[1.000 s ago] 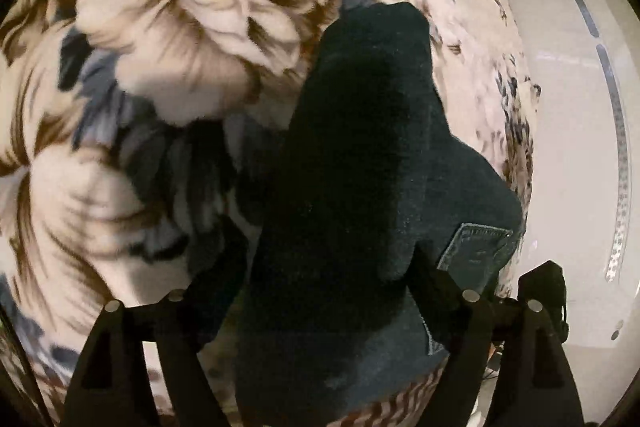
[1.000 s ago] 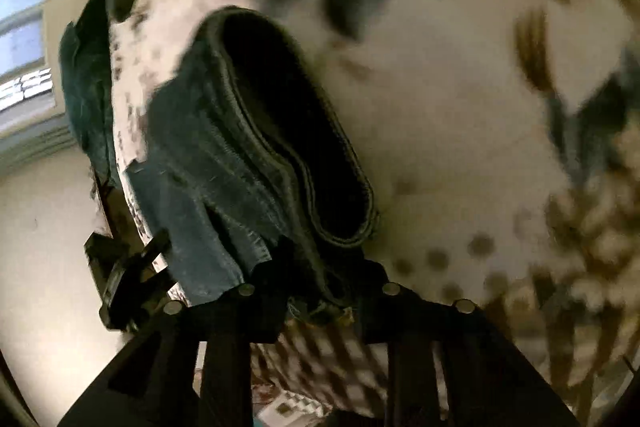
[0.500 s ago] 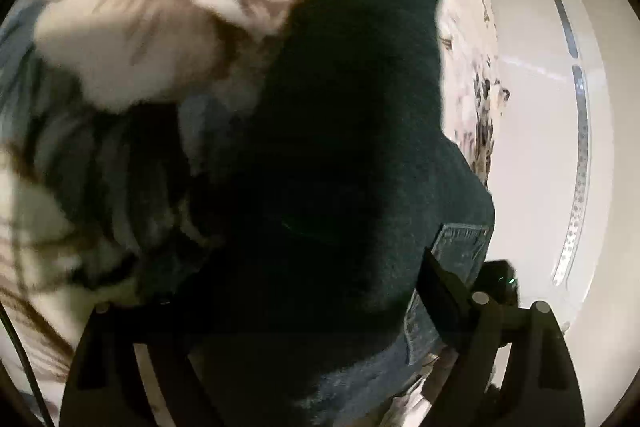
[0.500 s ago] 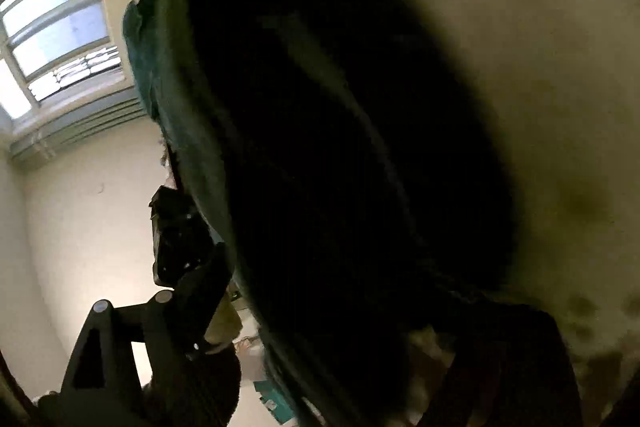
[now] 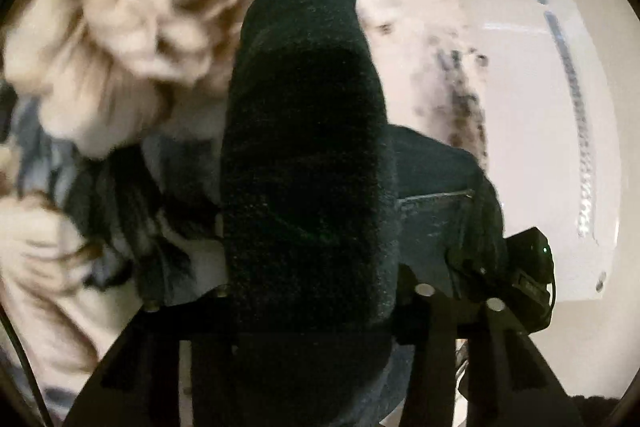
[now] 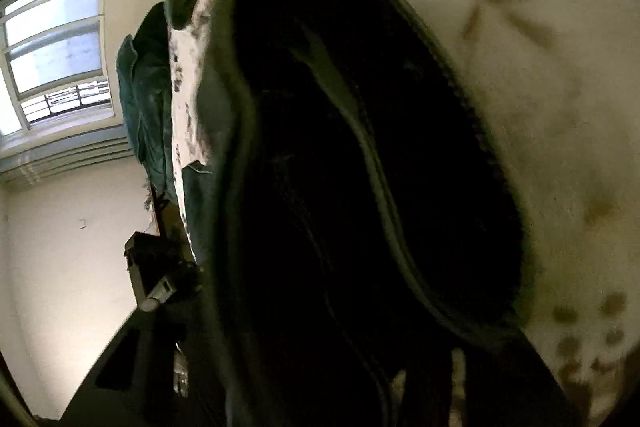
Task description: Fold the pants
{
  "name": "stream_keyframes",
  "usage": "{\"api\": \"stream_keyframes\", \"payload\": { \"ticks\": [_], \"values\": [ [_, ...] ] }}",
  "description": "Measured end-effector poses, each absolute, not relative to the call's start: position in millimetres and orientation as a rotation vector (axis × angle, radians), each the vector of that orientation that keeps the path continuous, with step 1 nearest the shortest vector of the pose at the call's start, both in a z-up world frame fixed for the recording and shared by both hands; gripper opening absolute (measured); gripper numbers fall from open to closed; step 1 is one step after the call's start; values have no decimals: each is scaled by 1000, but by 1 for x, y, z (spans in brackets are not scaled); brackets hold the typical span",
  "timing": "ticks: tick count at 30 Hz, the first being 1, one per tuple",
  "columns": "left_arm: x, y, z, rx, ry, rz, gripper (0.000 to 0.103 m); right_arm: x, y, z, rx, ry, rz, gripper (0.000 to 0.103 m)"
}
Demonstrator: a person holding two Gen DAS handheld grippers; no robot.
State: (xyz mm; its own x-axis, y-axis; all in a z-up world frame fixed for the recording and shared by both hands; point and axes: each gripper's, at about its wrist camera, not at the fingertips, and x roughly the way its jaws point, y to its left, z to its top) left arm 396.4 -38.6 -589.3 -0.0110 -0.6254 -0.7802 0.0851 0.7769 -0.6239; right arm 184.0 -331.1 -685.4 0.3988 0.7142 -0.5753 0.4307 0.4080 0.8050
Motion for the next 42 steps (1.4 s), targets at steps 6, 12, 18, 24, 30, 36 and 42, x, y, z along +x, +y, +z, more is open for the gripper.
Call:
{"api": "stream_keyframes", "payload": {
  "ticks": [6, 12, 18, 24, 30, 36, 42],
  "values": [
    [399, -42, -516, -471, 1424, -663, 38, 169, -323, -616, 1189, 1136, 241, 42],
    [453, -55, -443, -477, 1359, -689, 38, 181, -338, -536, 1176, 1056, 271, 42],
    [560, -70, -402, -503, 1277, -679, 38, 277, -356, -483, 1117, 982, 336, 41],
    [701, -87, -399, -509, 1208, -648, 38, 451, -387, -470, 1074, 916, 401, 41],
    [836, -101, -444, -489, 1196, -640, 39, 639, -421, -485, 1028, 901, 437, 41],
    [932, -114, -505, -481, 1250, -618, 39, 790, -445, -550, 1019, 928, 424, 41],
    [951, -115, -587, -500, 1376, -561, 44, 840, -454, -630, 1044, 1032, 348, 41]
  ]
}}
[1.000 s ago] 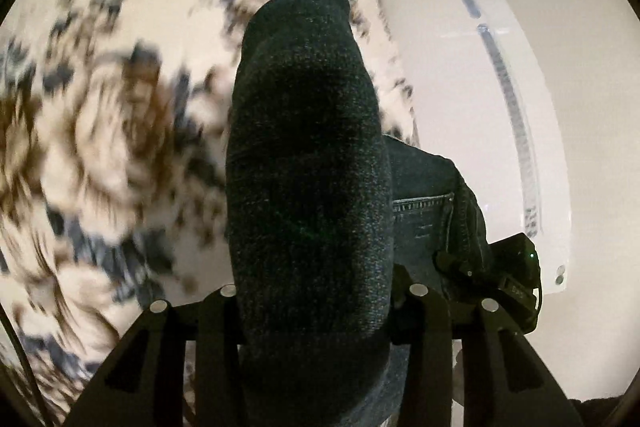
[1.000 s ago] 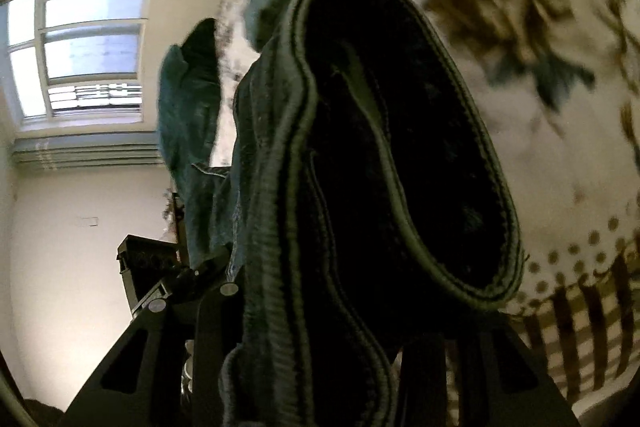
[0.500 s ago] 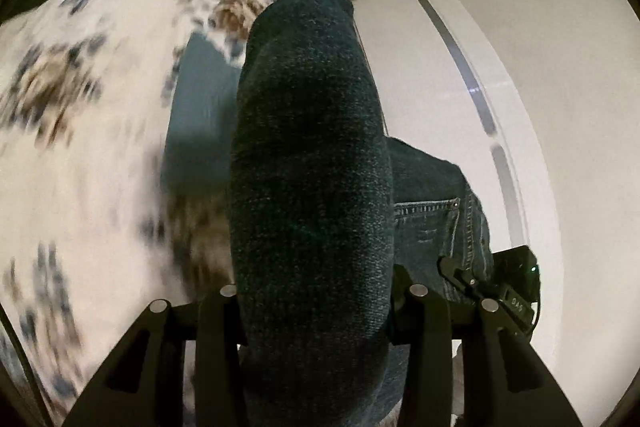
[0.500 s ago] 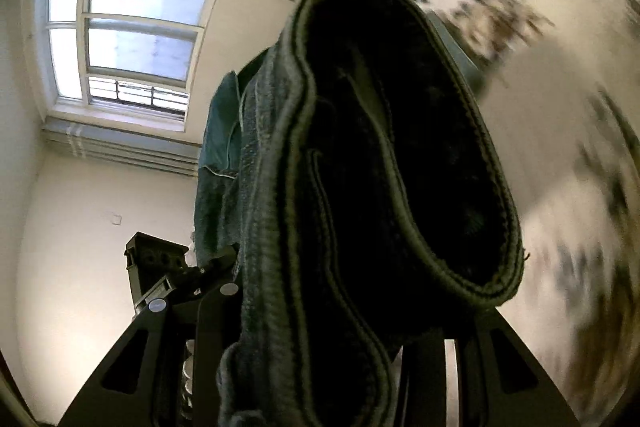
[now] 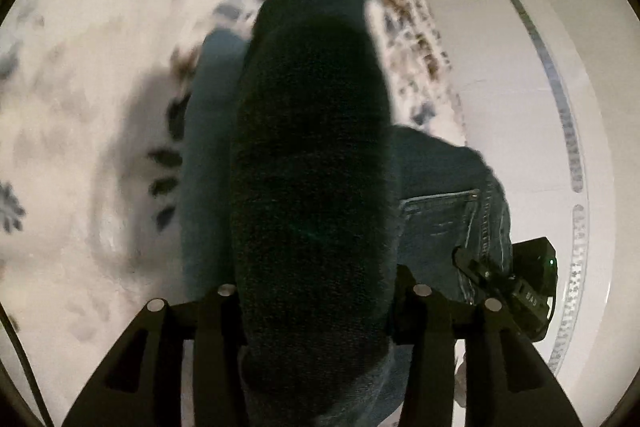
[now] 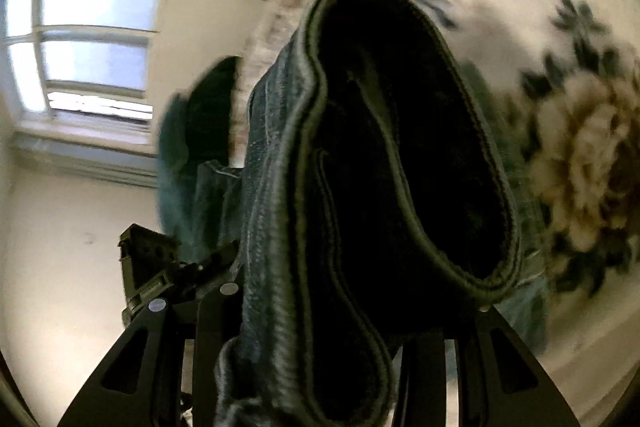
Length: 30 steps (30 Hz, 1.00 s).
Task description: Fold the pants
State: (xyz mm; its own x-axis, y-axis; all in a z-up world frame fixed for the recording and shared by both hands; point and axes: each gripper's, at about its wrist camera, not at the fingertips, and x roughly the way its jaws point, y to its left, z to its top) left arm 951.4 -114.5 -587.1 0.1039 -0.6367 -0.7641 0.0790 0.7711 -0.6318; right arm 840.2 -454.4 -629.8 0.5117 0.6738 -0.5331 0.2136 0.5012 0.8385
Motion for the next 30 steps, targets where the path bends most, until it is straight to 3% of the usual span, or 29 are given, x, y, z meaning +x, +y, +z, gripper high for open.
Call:
{"api": "stream_keyframes", "payload": {
  "ticks": [6, 9, 10, 11, 12, 13, 15, 21, 30],
  "values": [
    [942, -107, -599, -554, 1368, -562, 47, 845, -462, -672, 1100, 1062, 327, 44],
    [937, -112, -580, -470, 1370, -482, 54, 844, -460, -664, 1107, 1094, 325, 53],
    [931, -114, -568, -409, 1345, -448, 60, 845, -460, -655, 1084, 1126, 319, 62],
    [924, -117, -554, -323, 1302, -403, 64, 841, -460, -646, 1054, 1136, 298, 85],
    [916, -118, -540, -274, 1252, -372, 75, 837, -461, -632, 1001, 1129, 276, 93],
    [906, -118, -528, -236, 1203, -351, 87, 832, -462, -620, 953, 1121, 256, 96],
    [882, -120, -504, -145, 1130, -277, 98, 819, -459, -594, 787, 1140, 139, 96],
    [821, -140, -451, 51, 1078, -169, 100, 772, -422, -498, 198, 1024, -194, 96],
    [720, -144, -337, 74, 928, -117, 100, 613, -364, -324, 166, 925, -188, 96]
  ]
}}
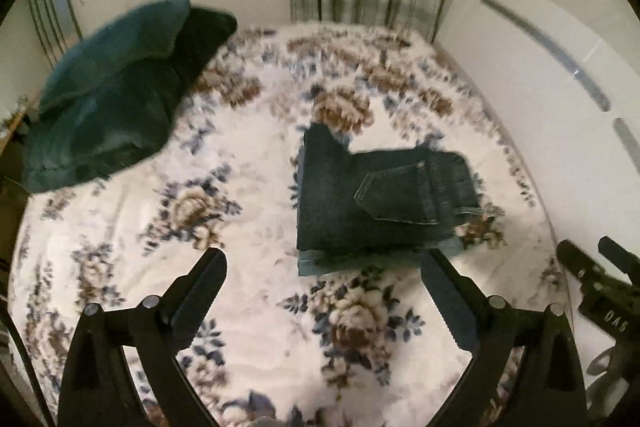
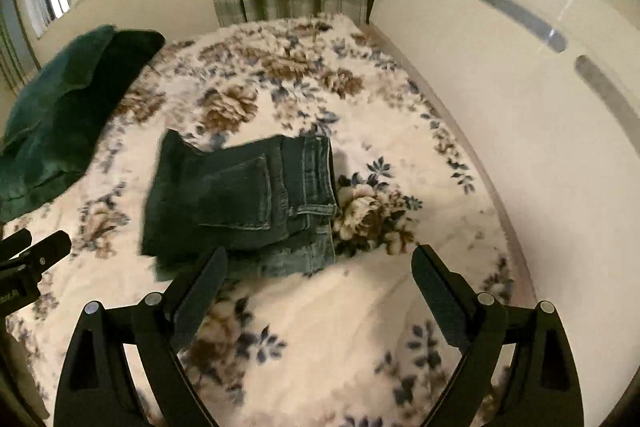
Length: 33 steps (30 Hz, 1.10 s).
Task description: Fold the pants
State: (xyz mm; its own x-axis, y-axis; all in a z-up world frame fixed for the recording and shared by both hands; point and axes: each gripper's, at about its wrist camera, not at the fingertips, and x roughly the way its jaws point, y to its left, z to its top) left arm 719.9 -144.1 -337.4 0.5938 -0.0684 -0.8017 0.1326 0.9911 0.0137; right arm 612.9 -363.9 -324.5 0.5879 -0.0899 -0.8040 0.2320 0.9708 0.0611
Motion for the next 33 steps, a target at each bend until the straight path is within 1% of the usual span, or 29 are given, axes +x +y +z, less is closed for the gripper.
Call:
{"api": "stream_keyframes", "payload": {
  "ticks": [3, 4, 8, 10, 16, 26, 33],
  "values": [
    [679, -144, -295, 91, 871, -116, 100, 567, -350, -281, 150, 900, -181, 96],
    [662, -143, -279, 99, 851, -119, 100, 541, -341, -256, 134, 884, -179, 96],
    [603, -130, -232, 63, 816, -154, 100, 474, -323, -194, 104, 821, -185, 96],
    [577, -125, -214, 57, 806, -158, 100, 432, -314, -155, 106, 787, -186, 96],
    [491, -99, -157, 33, 771, -158, 100, 330, -286, -78, 75, 727, -178, 96],
    [361, -79, -70, 96, 715, -107, 100, 173, -243, 19, 68, 686, -134, 97],
    [292, -83, -33, 74, 693, -91, 100, 97, -251, 76, 84, 661, -92, 97]
  ]
}}
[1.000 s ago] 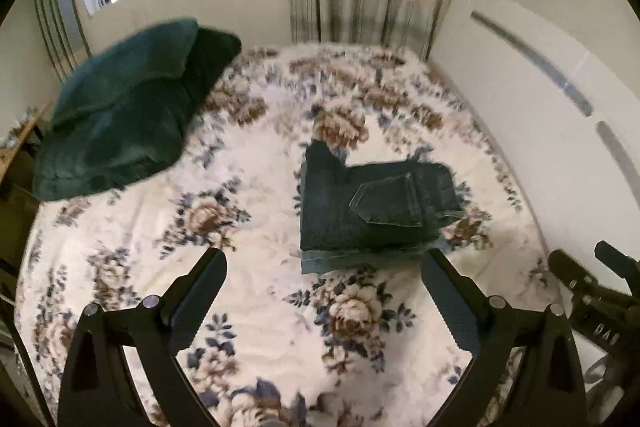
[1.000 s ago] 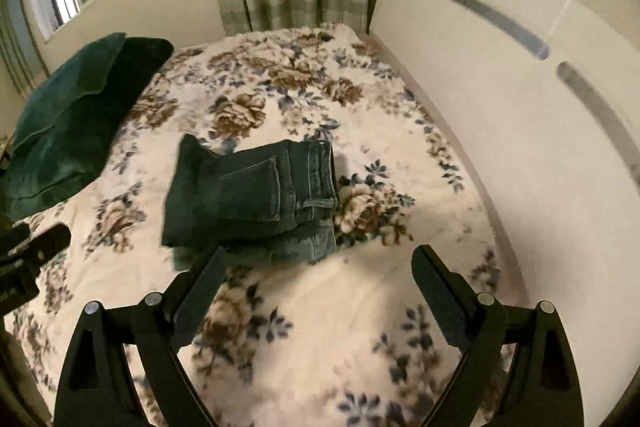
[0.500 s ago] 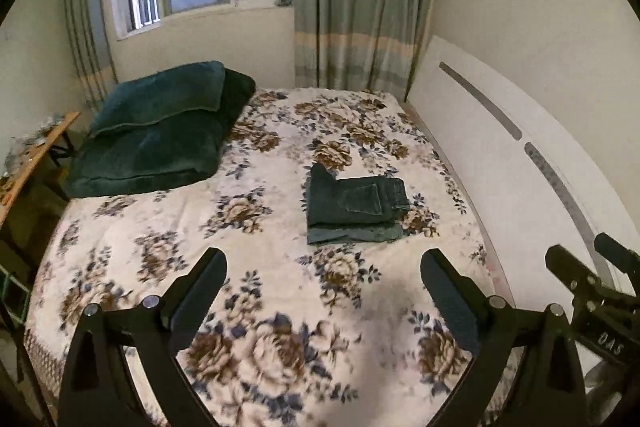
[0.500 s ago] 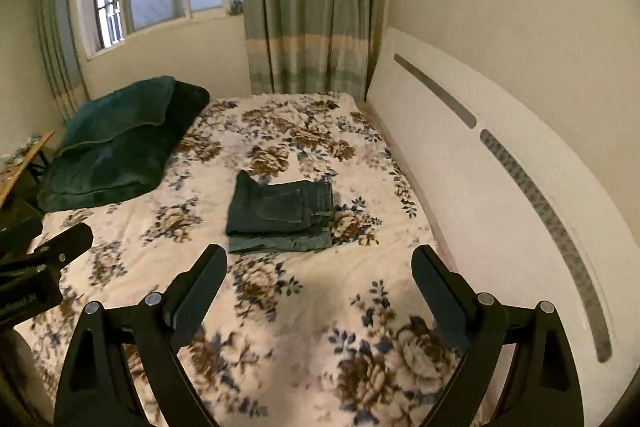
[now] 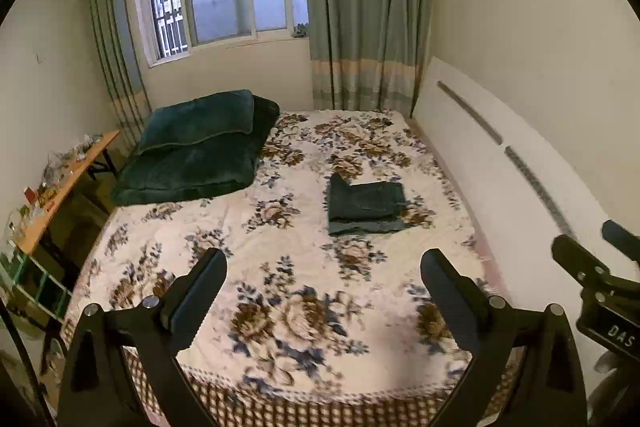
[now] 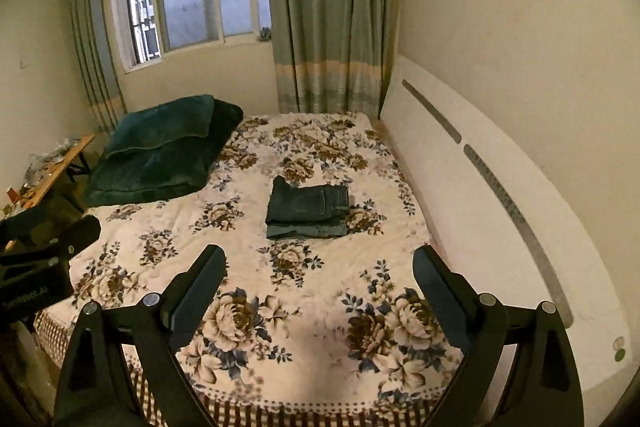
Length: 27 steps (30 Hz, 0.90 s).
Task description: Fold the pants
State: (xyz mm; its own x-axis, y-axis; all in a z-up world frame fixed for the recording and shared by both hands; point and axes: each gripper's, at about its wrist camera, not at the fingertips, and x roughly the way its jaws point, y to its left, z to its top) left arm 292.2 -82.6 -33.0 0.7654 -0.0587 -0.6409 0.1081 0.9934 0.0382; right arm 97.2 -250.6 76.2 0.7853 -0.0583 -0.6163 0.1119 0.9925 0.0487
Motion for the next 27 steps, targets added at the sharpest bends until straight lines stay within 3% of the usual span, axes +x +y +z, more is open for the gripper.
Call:
{"api": "stream_keyframes", "payload": {
  "ticks": [13, 27],
  "values": [
    [233, -104, -8, 80, 681, -82, 100, 10, -270, 137, 55, 642, -34, 97],
    [256, -110, -7, 90, 665, -45, 103, 24, -291, 148, 90, 678, -28, 99]
  ]
}}
